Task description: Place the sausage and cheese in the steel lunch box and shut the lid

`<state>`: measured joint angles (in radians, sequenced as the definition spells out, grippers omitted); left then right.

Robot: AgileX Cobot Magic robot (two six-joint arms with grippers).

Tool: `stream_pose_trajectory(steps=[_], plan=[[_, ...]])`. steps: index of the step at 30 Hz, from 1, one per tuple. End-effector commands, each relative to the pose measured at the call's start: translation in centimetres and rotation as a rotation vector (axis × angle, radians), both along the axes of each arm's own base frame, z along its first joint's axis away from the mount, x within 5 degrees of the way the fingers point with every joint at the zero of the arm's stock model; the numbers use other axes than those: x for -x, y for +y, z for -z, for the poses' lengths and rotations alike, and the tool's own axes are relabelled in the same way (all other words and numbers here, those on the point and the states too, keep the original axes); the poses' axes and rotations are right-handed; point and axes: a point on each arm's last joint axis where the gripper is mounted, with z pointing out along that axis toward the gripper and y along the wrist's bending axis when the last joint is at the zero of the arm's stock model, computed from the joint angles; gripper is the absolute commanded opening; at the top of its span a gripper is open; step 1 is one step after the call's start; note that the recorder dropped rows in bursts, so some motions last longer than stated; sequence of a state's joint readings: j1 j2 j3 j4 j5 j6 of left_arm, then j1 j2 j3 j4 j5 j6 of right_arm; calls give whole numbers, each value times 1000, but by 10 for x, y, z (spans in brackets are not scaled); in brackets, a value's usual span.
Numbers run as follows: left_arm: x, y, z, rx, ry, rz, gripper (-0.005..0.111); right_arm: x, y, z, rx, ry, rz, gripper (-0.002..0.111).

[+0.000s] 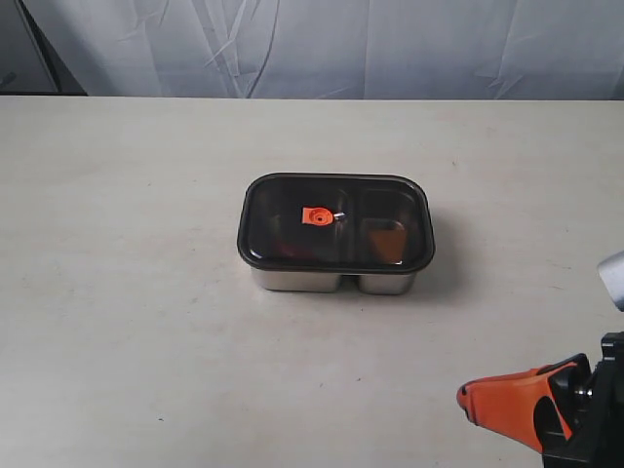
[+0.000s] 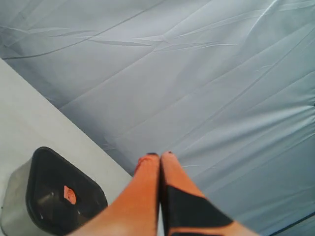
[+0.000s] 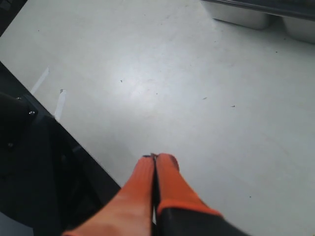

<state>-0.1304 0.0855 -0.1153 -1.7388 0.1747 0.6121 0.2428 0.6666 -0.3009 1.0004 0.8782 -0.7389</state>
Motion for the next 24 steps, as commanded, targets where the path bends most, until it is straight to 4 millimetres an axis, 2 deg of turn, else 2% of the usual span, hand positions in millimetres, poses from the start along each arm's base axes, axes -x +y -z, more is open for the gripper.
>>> stream_pose_trajectory(steps=[1, 5, 13, 24], plan=[[1, -1, 1, 72, 16, 28, 0, 1, 0, 0, -3, 0, 0, -1], [0, 1, 1, 28, 7, -12, 0, 0, 0, 0, -3, -3, 4, -1], [0, 1, 1, -320, -102, -59, 0, 0, 0, 0, -3, -3, 4, -1], [3, -6, 0, -491, -190, -8, 0, 0, 0, 0, -3, -3, 4, -1]])
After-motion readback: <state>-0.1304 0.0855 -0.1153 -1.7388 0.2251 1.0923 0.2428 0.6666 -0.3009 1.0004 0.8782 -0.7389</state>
